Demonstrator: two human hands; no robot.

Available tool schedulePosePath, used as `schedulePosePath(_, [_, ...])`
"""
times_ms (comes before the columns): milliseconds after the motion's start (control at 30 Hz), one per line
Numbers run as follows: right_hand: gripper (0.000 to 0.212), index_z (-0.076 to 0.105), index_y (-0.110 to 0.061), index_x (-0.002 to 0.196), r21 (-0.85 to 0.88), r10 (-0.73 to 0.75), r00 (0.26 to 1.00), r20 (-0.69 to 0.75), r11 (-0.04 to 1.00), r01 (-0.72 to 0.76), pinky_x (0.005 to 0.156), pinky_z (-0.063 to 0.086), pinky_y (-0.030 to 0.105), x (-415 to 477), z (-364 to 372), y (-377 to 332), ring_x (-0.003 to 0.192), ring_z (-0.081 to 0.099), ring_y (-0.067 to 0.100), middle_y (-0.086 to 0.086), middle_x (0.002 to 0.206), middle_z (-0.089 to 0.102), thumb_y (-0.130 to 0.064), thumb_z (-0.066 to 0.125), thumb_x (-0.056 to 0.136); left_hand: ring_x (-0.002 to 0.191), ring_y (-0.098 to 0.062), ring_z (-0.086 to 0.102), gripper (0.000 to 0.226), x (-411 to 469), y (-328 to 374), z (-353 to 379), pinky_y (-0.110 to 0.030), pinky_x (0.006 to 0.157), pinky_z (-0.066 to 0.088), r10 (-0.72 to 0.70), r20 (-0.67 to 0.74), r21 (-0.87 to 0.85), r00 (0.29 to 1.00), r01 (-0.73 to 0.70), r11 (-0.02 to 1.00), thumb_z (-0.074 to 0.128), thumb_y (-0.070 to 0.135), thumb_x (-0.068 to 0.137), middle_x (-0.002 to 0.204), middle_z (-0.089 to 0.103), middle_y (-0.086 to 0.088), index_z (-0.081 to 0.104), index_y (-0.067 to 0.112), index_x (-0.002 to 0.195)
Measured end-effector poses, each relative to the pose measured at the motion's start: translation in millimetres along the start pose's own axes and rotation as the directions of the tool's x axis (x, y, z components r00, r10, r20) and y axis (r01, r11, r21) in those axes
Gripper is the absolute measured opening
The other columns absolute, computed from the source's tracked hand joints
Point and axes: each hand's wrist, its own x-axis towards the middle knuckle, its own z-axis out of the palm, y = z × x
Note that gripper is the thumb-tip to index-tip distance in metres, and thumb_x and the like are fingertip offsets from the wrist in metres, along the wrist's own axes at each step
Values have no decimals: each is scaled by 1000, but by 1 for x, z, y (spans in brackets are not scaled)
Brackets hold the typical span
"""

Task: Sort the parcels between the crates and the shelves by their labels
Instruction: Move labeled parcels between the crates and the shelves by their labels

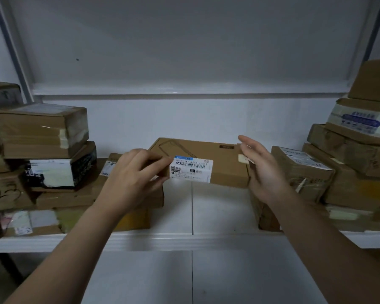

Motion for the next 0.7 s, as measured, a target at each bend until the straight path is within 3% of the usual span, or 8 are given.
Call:
schedulePosePath(167, [21, 70, -17, 105, 37, 30, 999, 11, 999, -31, 72, 55, 22, -6, 14, 13, 93, 67, 12, 1, 107, 72, -9, 54, 94, 82, -28, 52, 34, -9, -7, -1, -38, 70, 43, -73, -13, -28, 997, 72, 997, 55, 28, 86, 95, 59, -10, 69, 11, 112])
schedulePosePath(267, [26, 64, -15, 115, 143, 49, 999, -11, 989, -47, 72, 55, 25, -7, 26, 15, 93, 67, 14, 6, 114, 69, -11, 58, 91, 82, -28, 52, 34, -12, -8, -4, -39, 70, 44, -105, -19, -15, 994, 105, 994, 57, 28, 85, 94, 60, -11, 70, 11, 112])
schedulePosePath(333, [50, 51, -20, 127, 254, 88, 996, -3, 963, -84, 75, 55, 34, -10, 29, 18, 98, 67, 18, 8, 120, 65, -18, 68, 79, 82, -28, 51, 33, -14, -1, -4, -38, 69, 42, -122, -26, 12, 992, 122, 992, 60, 26, 84, 93, 60, -12, 70, 10, 112])
schedulePosePath(400, [69, 40, -25, 129, 270, 124, 992, -39, 957, -109, 71, 57, 43, -14, 33, 27, 94, 70, 20, 10, 116, 62, -12, 76, 71, 84, -29, 50, 33, -21, 8, -2, -37, 72, 38, -125, -37, 26, 991, 126, 992, 64, 20, 82, 96, 59, -13, 68, 9, 113])
schedulePosePath(500, [60, 38, -18, 128, 192, 136, 967, -217, 977, -94, 63, 57, 40, -15, 38, 41, 92, 70, 27, 18, 115, 59, 3, 66, 79, 97, -28, 51, 49, -39, 16, -2, -37, 83, 39, -80, -13, -42, 997, 79, 996, 70, 7, 77, 113, 51, -9, 58, 7, 125])
schedulePosePath(567, [48, 45, -7, 126, 233, 162, 948, -275, 967, -98, 64, 58, 37, -12, 41, 46, 95, 70, 30, 22, 113, 64, 4, 64, 83, 103, -27, 52, 58, -53, 13, -5, -39, 88, 42, 14, 57, -55, 998, -11, 998, 71, 1, 76, 119, 54, -10, 50, 8, 130])
schedulePosePath(700, [22, 61, -1, 112, 167, 152, 977, -148, 978, -127, 64, 57, 30, -6, 58, 54, 86, 72, 22, 14, 97, 73, -2, 62, 89, 124, -29, 47, 48, -72, -10, -20, -49, 107, 31, 6, 150, 16, 989, -8, 1000, 59, 15, 86, 131, 57, -14, 47, 19, 132])
